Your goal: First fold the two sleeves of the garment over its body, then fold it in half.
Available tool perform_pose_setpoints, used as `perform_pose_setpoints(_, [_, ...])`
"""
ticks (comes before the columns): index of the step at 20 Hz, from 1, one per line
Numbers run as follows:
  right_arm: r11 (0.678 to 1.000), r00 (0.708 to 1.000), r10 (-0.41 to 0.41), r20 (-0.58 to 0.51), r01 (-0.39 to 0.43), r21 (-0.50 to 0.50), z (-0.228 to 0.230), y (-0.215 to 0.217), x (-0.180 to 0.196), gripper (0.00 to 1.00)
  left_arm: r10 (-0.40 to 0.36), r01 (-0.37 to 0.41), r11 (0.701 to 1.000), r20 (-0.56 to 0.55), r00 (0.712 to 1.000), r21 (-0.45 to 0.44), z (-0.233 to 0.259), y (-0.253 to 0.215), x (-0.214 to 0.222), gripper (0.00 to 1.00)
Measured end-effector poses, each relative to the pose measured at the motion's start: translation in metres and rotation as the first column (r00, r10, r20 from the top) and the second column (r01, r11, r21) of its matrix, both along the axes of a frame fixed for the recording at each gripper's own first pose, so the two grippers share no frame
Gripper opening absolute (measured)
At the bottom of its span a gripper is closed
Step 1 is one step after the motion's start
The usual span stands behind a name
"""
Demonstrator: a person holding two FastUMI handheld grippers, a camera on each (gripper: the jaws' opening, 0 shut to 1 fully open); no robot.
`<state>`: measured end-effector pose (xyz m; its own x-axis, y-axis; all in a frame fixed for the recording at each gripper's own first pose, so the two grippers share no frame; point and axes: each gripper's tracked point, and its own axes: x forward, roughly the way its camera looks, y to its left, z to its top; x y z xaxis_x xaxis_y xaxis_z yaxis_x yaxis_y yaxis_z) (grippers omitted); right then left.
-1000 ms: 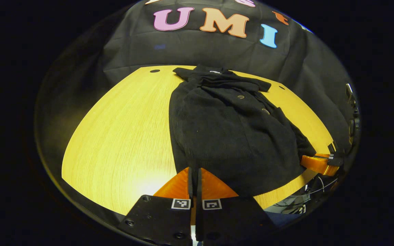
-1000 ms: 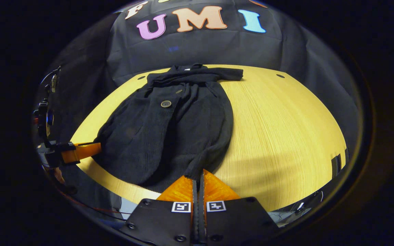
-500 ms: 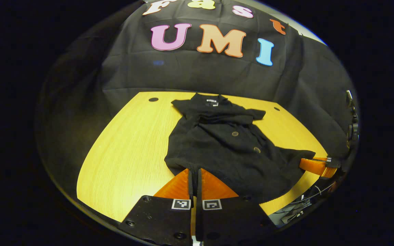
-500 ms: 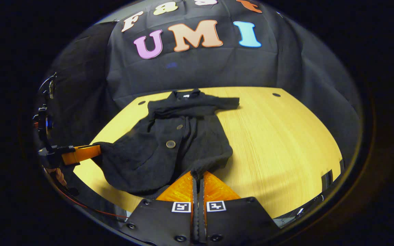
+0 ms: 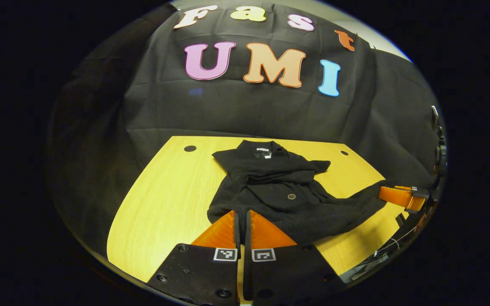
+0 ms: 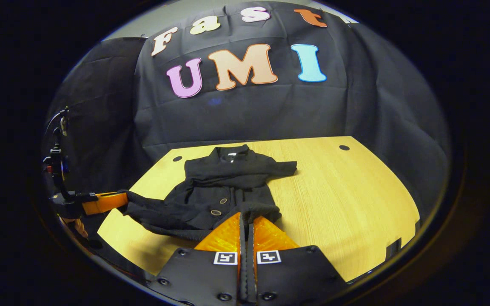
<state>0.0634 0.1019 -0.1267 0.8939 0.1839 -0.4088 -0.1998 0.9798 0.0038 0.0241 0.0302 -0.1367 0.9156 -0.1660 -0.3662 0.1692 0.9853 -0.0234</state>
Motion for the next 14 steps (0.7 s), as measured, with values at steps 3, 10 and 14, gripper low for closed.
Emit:
perform_pose_setpoints(3, [1.0,1.0,0.012,0.018,-0.012,0.01,0.013,0.002,0.021,0.02,0.017,-0.018,1.0,0.018,1.0,0.017,0.01,0.001,0.02,0.0])
perform_pose_setpoints(10, [0.999,0.997,0.035,0.071,-0.037,0.032,0.055,0.003,0.102,0.02,0.067,-0.069,0.997,0.062,0.996,0.027,0.038,-0.007,0.086,0.0])
perform_pose_setpoints(14, [0.997,0.996,0.04,0.074,-0.045,0.068,0.069,0.007,0.147,0.02,0.103,-0.105,0.994,0.083,0.991,0.021,0.049,-0.01,0.134,0.0])
